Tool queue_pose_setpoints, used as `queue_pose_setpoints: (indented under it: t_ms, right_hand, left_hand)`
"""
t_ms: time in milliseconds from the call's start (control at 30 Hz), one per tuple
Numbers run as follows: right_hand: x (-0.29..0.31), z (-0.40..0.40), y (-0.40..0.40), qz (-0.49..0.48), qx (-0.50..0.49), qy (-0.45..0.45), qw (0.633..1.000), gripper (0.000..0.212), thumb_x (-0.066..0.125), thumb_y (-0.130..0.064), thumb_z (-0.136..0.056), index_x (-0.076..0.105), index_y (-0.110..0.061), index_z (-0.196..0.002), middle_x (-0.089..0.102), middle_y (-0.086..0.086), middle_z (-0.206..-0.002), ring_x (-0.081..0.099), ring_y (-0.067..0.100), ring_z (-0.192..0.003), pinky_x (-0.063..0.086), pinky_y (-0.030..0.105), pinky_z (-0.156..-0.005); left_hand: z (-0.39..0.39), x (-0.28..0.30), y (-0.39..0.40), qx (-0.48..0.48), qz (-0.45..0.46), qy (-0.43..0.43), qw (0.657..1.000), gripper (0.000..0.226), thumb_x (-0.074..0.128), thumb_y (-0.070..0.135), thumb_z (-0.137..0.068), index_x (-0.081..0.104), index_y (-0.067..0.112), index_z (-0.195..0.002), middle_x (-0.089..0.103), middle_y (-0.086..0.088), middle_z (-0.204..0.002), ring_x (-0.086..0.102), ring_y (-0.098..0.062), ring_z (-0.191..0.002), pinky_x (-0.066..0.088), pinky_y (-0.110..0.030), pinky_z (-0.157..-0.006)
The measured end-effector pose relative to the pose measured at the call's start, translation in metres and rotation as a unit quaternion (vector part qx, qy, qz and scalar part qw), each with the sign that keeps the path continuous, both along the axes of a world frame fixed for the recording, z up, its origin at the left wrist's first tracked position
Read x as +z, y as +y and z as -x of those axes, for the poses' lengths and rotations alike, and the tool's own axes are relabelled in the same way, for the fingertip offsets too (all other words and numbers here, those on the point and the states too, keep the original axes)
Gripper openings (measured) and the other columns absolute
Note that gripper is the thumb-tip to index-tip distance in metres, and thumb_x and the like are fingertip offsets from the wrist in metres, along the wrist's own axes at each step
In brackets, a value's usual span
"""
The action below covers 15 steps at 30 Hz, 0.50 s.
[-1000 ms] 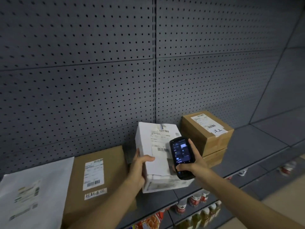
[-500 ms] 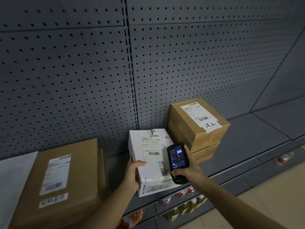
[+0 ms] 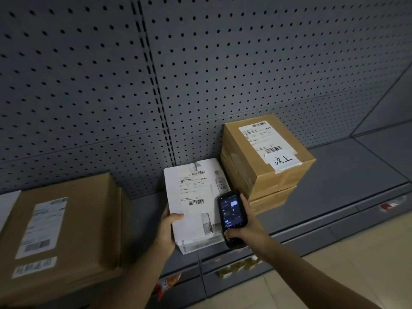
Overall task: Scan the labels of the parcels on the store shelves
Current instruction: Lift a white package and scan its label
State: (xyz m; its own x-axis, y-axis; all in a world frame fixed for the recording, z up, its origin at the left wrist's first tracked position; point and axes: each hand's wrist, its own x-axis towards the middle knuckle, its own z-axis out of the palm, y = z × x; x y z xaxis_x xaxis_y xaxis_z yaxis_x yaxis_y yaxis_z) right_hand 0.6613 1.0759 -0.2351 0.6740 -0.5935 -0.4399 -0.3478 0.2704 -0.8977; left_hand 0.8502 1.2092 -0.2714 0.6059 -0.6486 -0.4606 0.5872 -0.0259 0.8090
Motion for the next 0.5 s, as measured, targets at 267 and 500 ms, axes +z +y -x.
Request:
queue_pose_setpoints:
  t_ms: [267, 500]
  right_hand:
    - [0.011, -0.009, 0.008, -0.002, -0.015, 0.002, 1.000, 0.121, 0.077, 0.007, -0.057, 0.018, -0.037, -0.153, 0.054, 0.000, -0.132, 0.054, 0.024, -0.118, 0.047, 0.052, -0.101]
    - [0.033, -0.054, 0.031, -0.025, 0.002, -0.075, 0.997, 0.109, 0.075, 0.015, -0.062, 0.029, -0.045, -0.141, 0.064, 0.001, -0.118, 0.060, 0.025, -0.108, 0.051, 0.049, -0.096]
  left_hand:
    - [-0.013, 0.019, 0.003, -0.019, -0.065, -0.054, 0.996, 0.063, 0.057, 0.009, -0.059, 0.062, 0.019, -0.121, 0.070, -0.008, -0.116, 0.061, -0.032, -0.109, 0.048, -0.040, -0.088]
    - [-0.011, 0.063, 0.041, -0.012, -0.122, -0.165, 0.979, 0.063, 0.051, -0.011, -0.089, 0.036, 0.012, -0.146, 0.044, -0.011, -0.143, 0.044, -0.023, -0.132, 0.037, -0.031, -0.106]
